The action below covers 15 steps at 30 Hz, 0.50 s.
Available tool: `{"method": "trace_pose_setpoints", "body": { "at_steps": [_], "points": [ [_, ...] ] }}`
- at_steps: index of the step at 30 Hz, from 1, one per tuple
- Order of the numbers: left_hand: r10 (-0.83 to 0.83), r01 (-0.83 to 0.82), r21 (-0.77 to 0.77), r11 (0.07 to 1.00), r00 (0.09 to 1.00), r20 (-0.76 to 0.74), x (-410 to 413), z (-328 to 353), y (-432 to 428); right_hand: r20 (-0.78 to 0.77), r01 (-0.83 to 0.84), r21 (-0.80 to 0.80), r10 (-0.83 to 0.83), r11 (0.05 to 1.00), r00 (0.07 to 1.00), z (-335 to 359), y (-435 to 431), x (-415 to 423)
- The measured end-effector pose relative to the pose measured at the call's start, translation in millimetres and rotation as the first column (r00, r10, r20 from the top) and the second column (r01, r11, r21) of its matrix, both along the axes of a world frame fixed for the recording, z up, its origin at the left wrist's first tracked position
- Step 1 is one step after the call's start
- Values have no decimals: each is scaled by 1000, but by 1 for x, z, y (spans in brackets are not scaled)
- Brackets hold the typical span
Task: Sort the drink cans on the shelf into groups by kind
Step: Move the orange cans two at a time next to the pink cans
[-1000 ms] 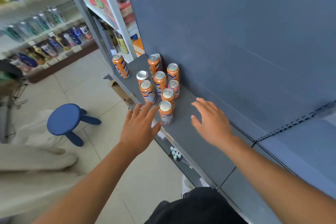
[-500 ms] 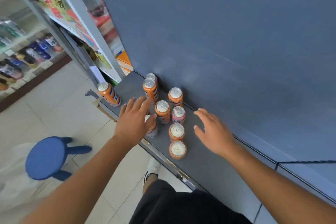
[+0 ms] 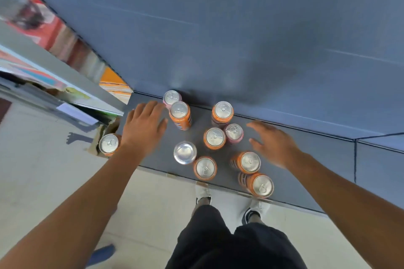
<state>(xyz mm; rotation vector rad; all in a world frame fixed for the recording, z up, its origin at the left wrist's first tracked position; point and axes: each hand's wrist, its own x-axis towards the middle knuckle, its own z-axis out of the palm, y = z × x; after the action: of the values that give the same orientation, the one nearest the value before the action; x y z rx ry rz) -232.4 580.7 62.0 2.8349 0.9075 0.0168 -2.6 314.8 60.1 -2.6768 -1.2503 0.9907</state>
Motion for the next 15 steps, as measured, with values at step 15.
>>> {"method": "trace_pose_setpoints", "body": {
  "at_steps": [15],
  "points": [
    [227,-298,-479,826,953,-201,53,-78,66,-263,132,-130,-163,983,951,-62,53,3]
  ]
}}
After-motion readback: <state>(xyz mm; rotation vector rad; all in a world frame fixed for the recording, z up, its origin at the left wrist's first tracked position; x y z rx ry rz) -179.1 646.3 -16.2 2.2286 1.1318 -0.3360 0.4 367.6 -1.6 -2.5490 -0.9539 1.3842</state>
